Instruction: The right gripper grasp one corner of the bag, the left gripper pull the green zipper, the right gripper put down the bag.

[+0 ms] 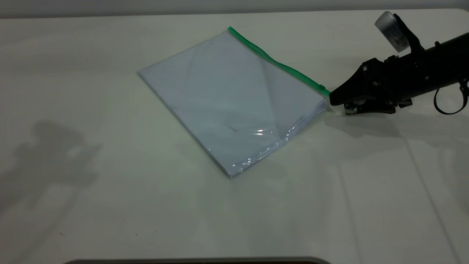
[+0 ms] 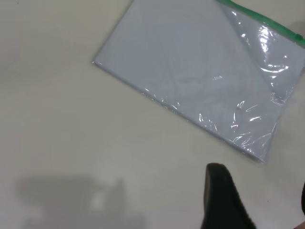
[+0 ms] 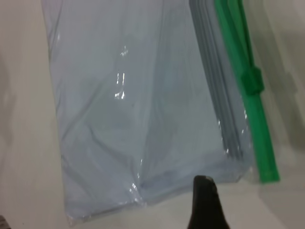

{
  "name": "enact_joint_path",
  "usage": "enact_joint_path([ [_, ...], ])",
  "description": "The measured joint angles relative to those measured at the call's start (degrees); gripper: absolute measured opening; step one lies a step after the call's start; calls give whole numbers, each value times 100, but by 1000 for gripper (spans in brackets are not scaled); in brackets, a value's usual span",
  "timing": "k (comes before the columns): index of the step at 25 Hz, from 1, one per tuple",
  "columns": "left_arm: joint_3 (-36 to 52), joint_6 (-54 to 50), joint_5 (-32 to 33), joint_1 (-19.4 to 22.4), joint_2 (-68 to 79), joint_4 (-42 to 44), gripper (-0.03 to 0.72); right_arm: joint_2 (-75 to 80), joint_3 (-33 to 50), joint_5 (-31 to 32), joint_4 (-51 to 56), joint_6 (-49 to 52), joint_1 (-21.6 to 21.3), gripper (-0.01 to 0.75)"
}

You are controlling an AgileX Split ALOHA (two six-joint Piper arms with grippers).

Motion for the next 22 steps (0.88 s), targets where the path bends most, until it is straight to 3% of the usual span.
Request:
enact_joint_path([
  [12, 0, 0, -80, 0, 0, 0, 468, 371, -240, 434, 643, -165, 33, 551],
  [22, 0, -5, -180, 0, 70, -4, 467, 386, -241, 18, 1118, -332, 619, 551],
])
